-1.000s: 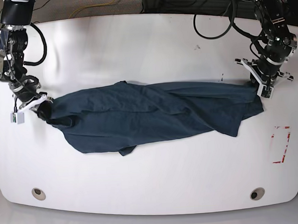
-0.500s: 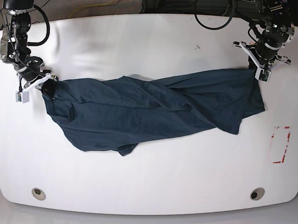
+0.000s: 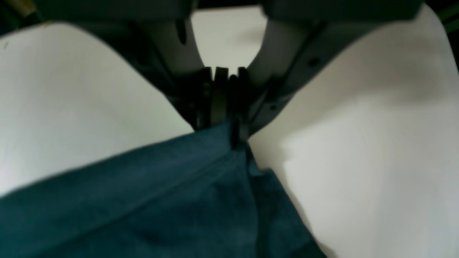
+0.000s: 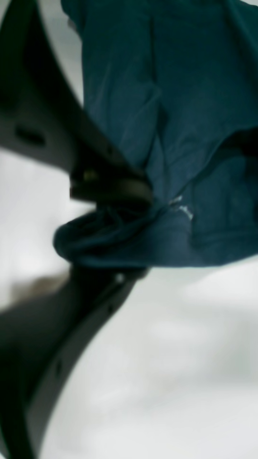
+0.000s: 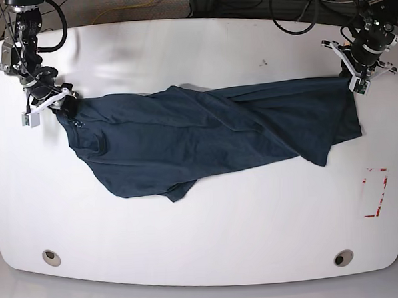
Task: Layout the t-shirt on the table in an organized manner, then fold the t-shirt properly
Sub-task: 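Lay the stretched shirt flat on the table with both grippers, then release and regrasp the shirt edge with the right gripper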
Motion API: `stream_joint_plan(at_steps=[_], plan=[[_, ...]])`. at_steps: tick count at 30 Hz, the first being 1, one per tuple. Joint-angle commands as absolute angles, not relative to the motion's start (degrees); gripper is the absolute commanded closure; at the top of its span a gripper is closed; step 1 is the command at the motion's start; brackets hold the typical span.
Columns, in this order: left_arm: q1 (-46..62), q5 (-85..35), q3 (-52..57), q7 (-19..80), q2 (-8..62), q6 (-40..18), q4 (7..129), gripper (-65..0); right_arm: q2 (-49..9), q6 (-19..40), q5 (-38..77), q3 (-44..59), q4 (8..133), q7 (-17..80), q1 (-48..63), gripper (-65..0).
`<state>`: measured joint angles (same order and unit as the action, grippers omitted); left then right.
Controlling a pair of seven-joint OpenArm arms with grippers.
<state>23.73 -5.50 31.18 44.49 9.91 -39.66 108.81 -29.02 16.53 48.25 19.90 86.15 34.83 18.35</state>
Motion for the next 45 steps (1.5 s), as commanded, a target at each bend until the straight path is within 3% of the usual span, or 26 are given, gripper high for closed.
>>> stream_joint_plan(at_steps=[1, 6, 8, 12, 17, 19, 32, 38, 45], plan=[[24.0, -5.8, 31.6, 43.6, 10.7, -40.0, 109.8, -0.6, -29.4, 16.7, 48.8, 21.4, 89.1, 33.5, 18.9, -35.4], [24.0, -5.7, 31.5, 43.6, 10.7, -40.0, 109.8, -1.0, -28.5, 16.7, 48.6, 22.6, 92.9, 33.5, 20.7, -49.9], [24.0, -5.7, 31.5, 43.6, 10.7, -40.0, 109.8, -4.3, -28.4, 16.7, 48.6, 22.9, 94.3, 33.5, 21.4, -55.0], [24.0, -5.7, 31.4, 43.6, 10.6, -40.0, 109.8, -19.7, -28.3, 16.7, 48.7, 22.9, 96.4, 33.5, 22.1, -60.6], [24.0, -5.8, 31.6, 43.6, 10.4, -40.0, 109.9, -40.8, -27.2, 16.7, 48.5, 23.1, 98.9, 33.5, 21.8, -60.6], [24.0, -5.8, 31.5, 43.6, 10.4, -40.0, 109.9, -43.8, -27.5, 16.7, 48.5, 23.1, 99.4, 33.5, 21.6, -60.6], [23.4, -6.3, 33.5, 43.6, 10.6, -40.0, 110.2, -44.0, -27.6, 17.1, 44.5, 22.1, 96.3, 33.5, 12.8, -60.7], [19.2, -6.2, 34.0, 43.6, 10.6, -40.0, 110.5, -44.0, -27.6, 17.5, 38.2, 17.0, 88.1, 33.5, 2.7, -61.0], [13.1, -6.0, 37.2, 43.6, 10.5, -40.0, 110.5, -44.0, -26.3, 22.8, 33.7, 13.4, 74.6, 33.5, -9.2, -60.9]])
